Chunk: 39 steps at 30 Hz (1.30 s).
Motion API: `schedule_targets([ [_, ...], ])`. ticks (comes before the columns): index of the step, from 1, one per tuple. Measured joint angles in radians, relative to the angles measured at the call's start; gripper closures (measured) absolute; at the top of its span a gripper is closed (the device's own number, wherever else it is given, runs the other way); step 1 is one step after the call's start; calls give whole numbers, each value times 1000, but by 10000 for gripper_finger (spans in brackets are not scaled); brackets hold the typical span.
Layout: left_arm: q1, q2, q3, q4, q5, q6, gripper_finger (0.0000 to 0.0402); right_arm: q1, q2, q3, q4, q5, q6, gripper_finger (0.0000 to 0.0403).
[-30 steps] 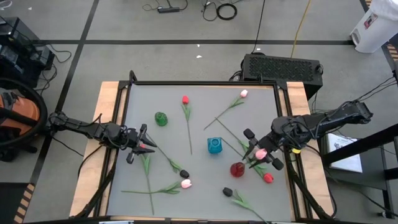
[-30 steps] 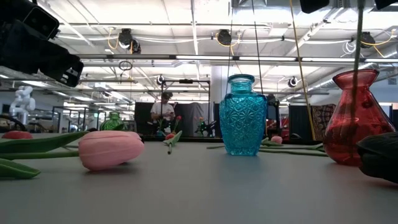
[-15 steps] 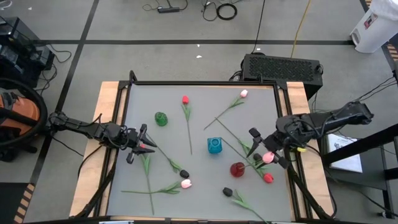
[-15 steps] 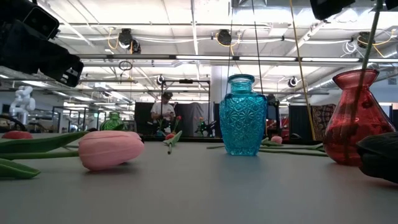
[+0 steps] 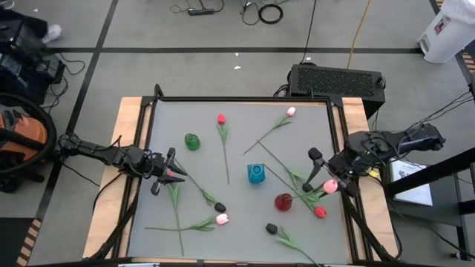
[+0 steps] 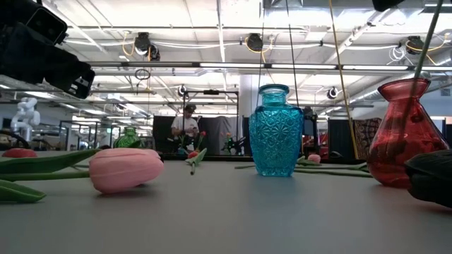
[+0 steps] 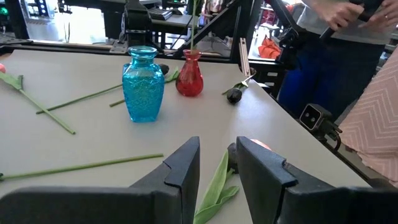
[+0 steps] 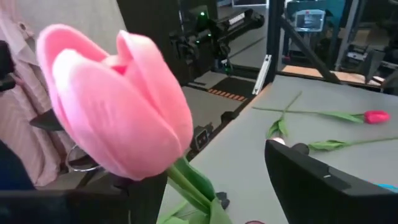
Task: Sort flowers into vase by color
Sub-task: Put the middle pink tulip into the red vase
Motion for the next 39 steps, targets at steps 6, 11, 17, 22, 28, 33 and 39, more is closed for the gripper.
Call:
schedule_targets([
  [6, 0, 0, 0, 0, 0, 0, 290, 0, -2, 0, -47, -40, 3, 147],
  [11, 0, 0, 0, 0, 0, 0, 290, 0, 17, 0, -121, -74, -4, 147],
  [17, 0, 0, 0, 0, 0, 0, 290, 0, 56, 0, -165, -82, -24, 147],
  [22, 0, 0, 0, 0, 0, 0, 290, 0, 82, 0, -213, -81, -50, 147],
  [28, 0, 0, 0, 0, 0, 0, 290, 0, 100, 0, -237, -73, -67, 147],
  [33, 0, 0, 0, 0, 0, 0, 290, 0, 108, 0, -237, -73, -68, 147],
  [39, 0, 0, 0, 0, 0, 0, 290, 0, 107, 11, -262, -43, -69, 147],
])
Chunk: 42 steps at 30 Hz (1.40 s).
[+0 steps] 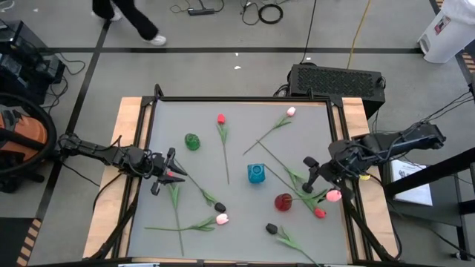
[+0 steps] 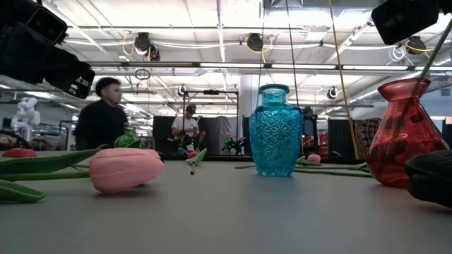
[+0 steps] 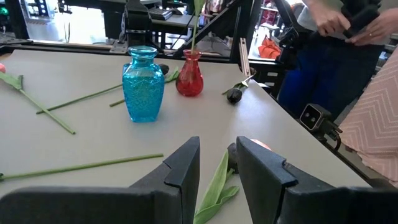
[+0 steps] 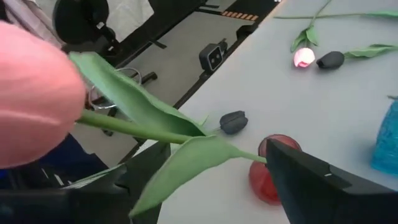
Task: Sort flowers into vase by color
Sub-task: Put the middle pink tulip into the red vase, then put the bottom black tulip into the green vase
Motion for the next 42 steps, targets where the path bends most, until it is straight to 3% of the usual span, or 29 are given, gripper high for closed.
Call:
schedule_targets([
  [6, 0, 0, 0, 0, 0, 0, 290, 0, -37, 57, -90, 39, -43, 147],
  [14, 0, 0, 0, 0, 0, 0, 290, 0, -180, 58, -98, 108, -29, 147],
  [33, 0, 0, 0, 0, 0, 0, 290, 0, -400, 58, -106, 485, 62, 147],
  [42, 0, 0, 0, 0, 0, 0, 290, 0, -423, 116, -76, 656, 286, 159],
])
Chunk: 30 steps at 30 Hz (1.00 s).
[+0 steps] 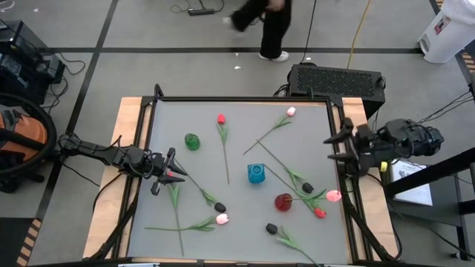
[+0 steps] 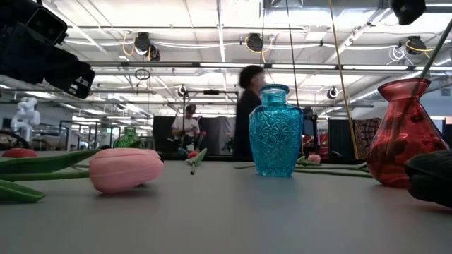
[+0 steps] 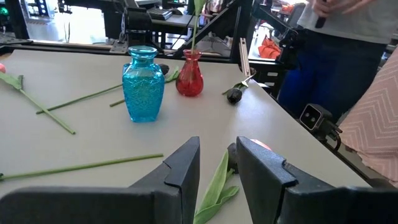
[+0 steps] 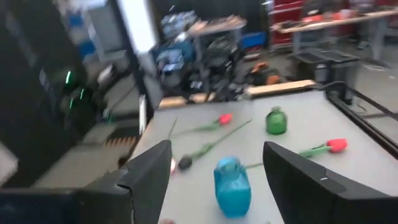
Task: Sort flowers into vase by color
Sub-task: Put the bottom black tulip into the green vase
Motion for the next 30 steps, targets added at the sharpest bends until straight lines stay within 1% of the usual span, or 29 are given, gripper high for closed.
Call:
schedule_targets([
  [4, 0, 0, 0, 0, 0, 0, 290, 0, 0, 21, 23, 80, 113, 174],
  [8, 0, 0, 0, 0, 0, 0, 290, 0, 9, 21, 27, 71, 211, 190],
  [12, 0, 0, 0, 0, 0, 0, 290, 0, 52, 21, 32, 68, 274, 200],
  [16, 0, 0, 0, 0, 0, 0, 290, 0, 118, 21, 81, 81, 276, 204],
  [20, 0, 0, 0, 0, 0, 0, 290, 0, 192, 21, 114, 149, 313, 204],
  [23, 0, 0, 0, 0, 0, 0, 290, -1, 240, 21, 108, 230, 374, 204],
  [25, 0, 0, 0, 0, 0, 0, 290, -4, 268, 21, 92, 272, 386, 204],
  [28, 0, 0, 0, 0, 0, 0, 290, -28, 303, 21, 68, 282, 400, 204],
  [30, 0, 0, 0, 0, 0, 0, 290, -47, 325, 21, 47, 281, 460, 204],
])
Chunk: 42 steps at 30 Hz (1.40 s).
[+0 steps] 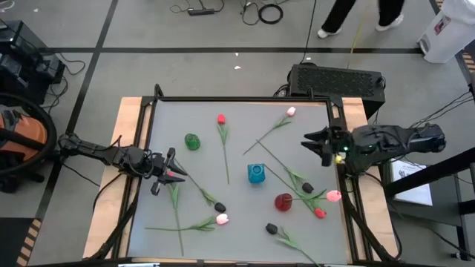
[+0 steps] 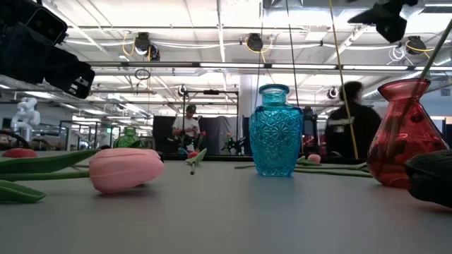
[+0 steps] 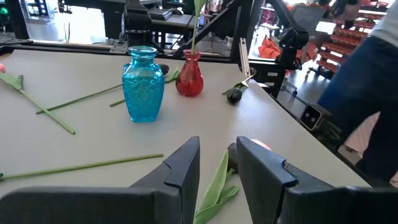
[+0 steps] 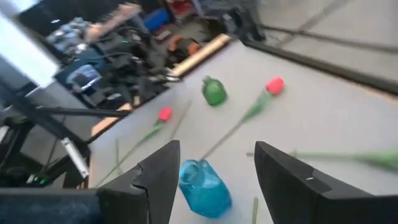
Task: Sort flowers into vase by color
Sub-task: Put the bottom black tulip into the green vase
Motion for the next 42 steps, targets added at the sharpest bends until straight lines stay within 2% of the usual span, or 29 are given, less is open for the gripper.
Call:
schedule_targets([
  [6, 0, 0, 0, 0, 0, 0, 290, -40, 43, 0, -27, -6, 112, 204],
  [18, 0, 0, 0, 1, -58, 79, 290, -131, 89, 0, -27, -30, 74, 204],
  [22, 0, 0, 0, 1, -60, 79, 290, -134, 77, 0, -28, -85, 77, 204],
  [35, 0, 0, 0, 1, -64, 78, 290, -134, 31, 0, -26, -114, 0, 204],
  [42, 0, 0, 0, 2, -64, 77, 290, -134, 35, 0, 36, -112, 22, 204],
])
